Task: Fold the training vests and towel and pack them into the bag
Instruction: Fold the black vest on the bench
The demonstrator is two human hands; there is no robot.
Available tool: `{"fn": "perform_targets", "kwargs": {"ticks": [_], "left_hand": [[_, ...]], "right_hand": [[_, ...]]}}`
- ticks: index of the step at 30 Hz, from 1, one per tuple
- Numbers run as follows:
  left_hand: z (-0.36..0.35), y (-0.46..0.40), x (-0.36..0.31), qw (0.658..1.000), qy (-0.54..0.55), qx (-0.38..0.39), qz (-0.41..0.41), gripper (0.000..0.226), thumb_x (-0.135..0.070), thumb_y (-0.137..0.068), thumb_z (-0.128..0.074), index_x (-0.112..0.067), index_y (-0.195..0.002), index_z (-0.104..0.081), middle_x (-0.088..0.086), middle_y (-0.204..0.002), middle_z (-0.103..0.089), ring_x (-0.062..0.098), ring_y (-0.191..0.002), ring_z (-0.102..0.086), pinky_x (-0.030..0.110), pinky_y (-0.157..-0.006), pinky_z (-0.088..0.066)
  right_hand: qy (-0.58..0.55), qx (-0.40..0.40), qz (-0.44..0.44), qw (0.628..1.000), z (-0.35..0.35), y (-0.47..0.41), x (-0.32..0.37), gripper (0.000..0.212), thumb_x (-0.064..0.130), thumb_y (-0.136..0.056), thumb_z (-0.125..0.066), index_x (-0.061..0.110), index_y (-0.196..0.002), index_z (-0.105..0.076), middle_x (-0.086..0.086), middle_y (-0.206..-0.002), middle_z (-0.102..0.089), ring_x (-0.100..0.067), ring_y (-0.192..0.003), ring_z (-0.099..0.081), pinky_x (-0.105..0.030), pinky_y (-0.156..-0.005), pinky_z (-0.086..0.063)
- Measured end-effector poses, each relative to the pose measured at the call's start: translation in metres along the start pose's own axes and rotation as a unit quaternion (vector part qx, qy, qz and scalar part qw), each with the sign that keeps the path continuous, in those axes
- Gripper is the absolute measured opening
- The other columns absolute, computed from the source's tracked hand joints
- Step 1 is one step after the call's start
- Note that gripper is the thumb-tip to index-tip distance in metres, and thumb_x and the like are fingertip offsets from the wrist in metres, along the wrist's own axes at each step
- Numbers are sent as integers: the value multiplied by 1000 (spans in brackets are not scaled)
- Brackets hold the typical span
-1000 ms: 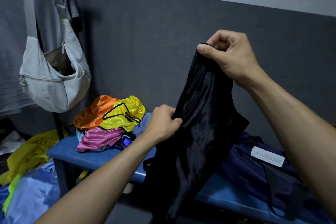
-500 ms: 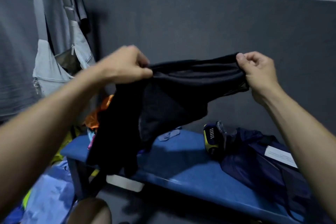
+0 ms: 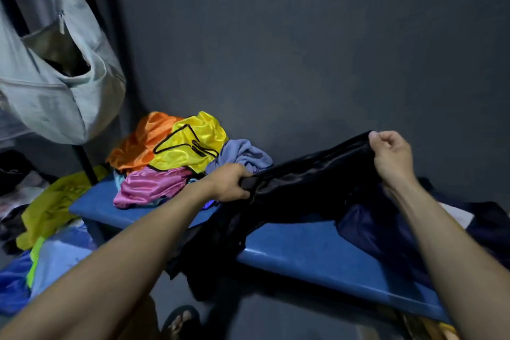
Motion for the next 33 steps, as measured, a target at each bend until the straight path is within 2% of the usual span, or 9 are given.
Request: {"fn": "perform_targets", "kwargs": {"ticks": [3, 5, 7, 12, 19, 24, 26, 28, 33], "left_hand": [[-28, 4, 23, 978, 202, 20, 40, 12, -22, -75, -74, -12, -79, -69, -8, -71, -60, 6, -67, -55, 28, -67, -45], [-41, 9, 29, 953, 293, 36, 61, 24, -18, -79, -78, -3, -97, -74, -4, -82, -65, 9, -77, -58, 30, -74, -47], [-47, 12, 30, 939, 332, 62, 67, 21, -6, -83, -79, 0, -103, -74, 4, -89, -69, 15, -83, -61, 34, -81, -50], [-39, 25, 21, 919, 354, 157, 76, 36, -21, -74, -88, -4, -104, -76, 28, -112, -70, 33, -98, -69, 63, -101, -47], [-34, 60, -11, 920, 360, 153, 23, 20, -6, -86, -81, -2, -104, -74, 22, -105, -74, 22, -92, -69, 44, -90, -56], [-39, 85, -35, 877, 417, 230, -62, 41, -21, -92, -74, -8, -130, -66, 12, -131, -67, 22, -122, -61, 36, -103, -47], [-43, 89, -42, 885, 403, 217, -81, 60, -47, -94, -68, 0, -131, -62, 14, -130, -63, 22, -124, -56, 42, -106, -41], [-43, 92, -51, 891, 401, 195, -91, 72, -61, -96, -57, 8, -111, -62, 12, -107, -58, 18, -103, -53, 43, -93, -39], [-43, 92, -80, 881, 453, 68, -117, 35, -21, -104, -49, 10, -111, -66, 4, -105, -60, 14, -102, -57, 30, -96, -46]], "right_hand": [[-18, -28, -35, 999, -1, 2, -38, 23, 27, -104, -59, 21, -82, -56, 2, -77, -57, -10, -69, -51, -25, -65, -44], [-26, -40, -53, 997, -4, 3, -56, 23, 27, -104, -60, 21, -82, -57, 3, -78, -59, -9, -70, -53, -25, -68, -45], [-42, -49, -61, 996, -7, 7, -69, 21, 28, -103, -61, 22, -83, -59, 5, -79, -62, -4, -68, -56, -20, -67, -48], [-64, -48, -14, 997, -12, 6, -60, 18, 27, -102, -63, 25, -84, -60, 10, -79, -64, 5, -66, -57, -15, -68, -48], [-71, 30, 171, 982, -15, 14, 46, 14, 26, -100, -65, 28, -88, -57, 25, -68, -58, 7, -65, -49, -13, -67, -38], [-95, 76, 246, 962, -20, 46, 99, 13, 28, -100, -67, 23, -93, -57, 21, -72, -54, 6, -65, -47, -14, -64, -37], [-97, 90, 260, 956, -23, 58, 113, 13, 27, -100, -67, 21, -92, -57, 23, -67, -54, 6, -62, -46, -12, -62, -35], [-96, 100, 263, 955, -26, 70, 123, 14, 26, -99, -68, 20, -91, -58, 22, -64, -54, 5, -60, -44, -14, -60, -34], [-67, 120, 269, 953, -38, 98, 136, 16, 23, -95, -72, 19, -86, -60, 4, -70, -58, -7, -64, -49, -24, -60, -38]]}}
Point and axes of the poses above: each hand's wrist, its own y-axis away from the middle knuckle, its own z-axis out of the back of the hand, x = y × z, the point moved 5 cm from there along -y, towards the middle knuckle
